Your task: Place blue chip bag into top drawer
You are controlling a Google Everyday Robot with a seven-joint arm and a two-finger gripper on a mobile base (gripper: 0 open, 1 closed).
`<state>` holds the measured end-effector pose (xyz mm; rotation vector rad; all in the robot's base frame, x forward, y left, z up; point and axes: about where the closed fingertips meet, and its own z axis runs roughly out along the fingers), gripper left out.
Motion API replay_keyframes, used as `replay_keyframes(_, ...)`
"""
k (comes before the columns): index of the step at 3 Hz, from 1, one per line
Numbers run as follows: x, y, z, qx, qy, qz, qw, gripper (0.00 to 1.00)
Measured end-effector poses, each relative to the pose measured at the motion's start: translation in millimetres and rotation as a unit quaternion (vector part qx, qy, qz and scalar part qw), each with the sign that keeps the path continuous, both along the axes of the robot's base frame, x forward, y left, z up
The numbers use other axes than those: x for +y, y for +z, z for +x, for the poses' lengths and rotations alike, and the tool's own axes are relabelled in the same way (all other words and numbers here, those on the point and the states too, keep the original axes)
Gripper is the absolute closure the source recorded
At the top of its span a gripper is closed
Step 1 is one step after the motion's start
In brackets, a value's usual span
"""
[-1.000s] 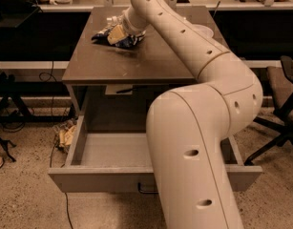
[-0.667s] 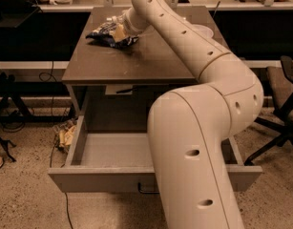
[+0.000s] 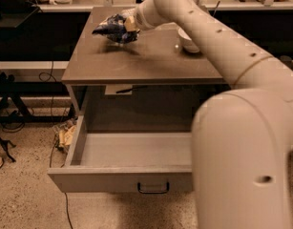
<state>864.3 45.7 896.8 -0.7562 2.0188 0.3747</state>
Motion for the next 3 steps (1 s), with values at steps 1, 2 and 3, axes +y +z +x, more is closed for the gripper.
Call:
replay_keyframes(1, -38.8, 41.6, -75.5, -0.069, 0.026, 0.047, 0.9962, 1.00)
replay_keyframes(2, -38.9, 39.8, -74.6, -0.066, 0.025, 0.047, 0.9964, 1.00)
replay_keyframes(3, -37.4, 40.5, -80.5, -0.066, 0.041, 0.050, 0.9957, 1.00)
